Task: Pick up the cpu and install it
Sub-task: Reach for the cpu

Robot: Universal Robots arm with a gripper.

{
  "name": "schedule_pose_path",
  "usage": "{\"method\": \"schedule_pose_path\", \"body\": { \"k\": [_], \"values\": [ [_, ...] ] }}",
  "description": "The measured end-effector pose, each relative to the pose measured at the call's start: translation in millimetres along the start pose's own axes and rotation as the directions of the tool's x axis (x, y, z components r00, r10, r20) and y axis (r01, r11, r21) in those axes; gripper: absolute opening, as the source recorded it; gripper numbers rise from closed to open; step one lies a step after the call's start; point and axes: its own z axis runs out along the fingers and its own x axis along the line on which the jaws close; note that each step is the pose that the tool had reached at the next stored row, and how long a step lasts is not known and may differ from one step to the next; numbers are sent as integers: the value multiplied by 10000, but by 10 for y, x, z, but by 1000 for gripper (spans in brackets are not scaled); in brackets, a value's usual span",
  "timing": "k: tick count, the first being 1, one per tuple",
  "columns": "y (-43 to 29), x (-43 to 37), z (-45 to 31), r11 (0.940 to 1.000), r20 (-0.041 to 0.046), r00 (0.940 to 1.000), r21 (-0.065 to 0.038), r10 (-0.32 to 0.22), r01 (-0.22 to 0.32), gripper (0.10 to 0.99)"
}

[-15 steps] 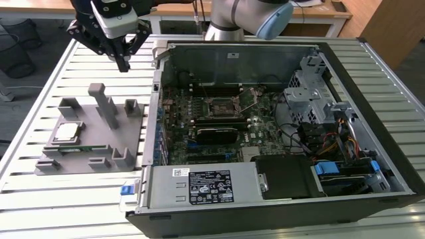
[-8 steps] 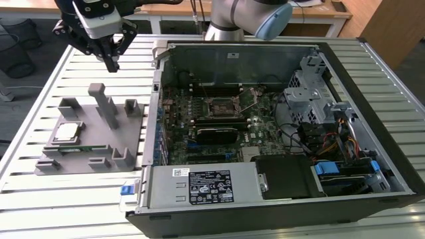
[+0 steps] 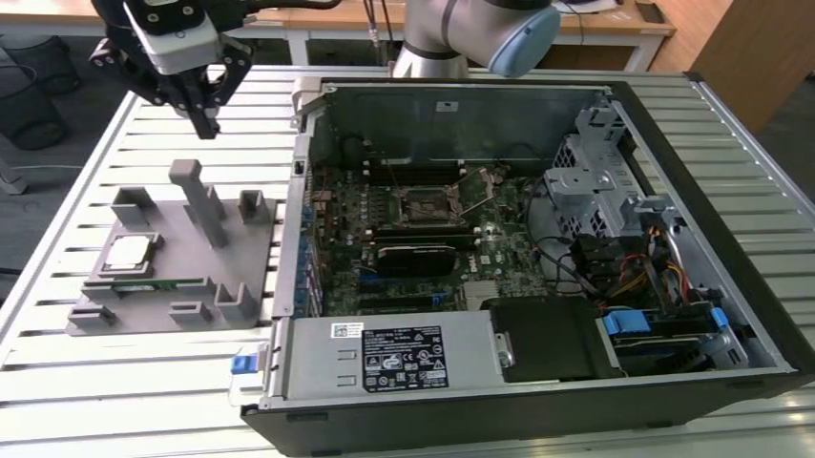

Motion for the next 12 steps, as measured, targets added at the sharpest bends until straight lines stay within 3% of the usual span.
{"method": "schedule_pose_path", "body": {
  "k": [12],
  "values": [
    [0, 127, 5, 10000, -2, 10000, 1, 0, 0, 106]
  ]
}}
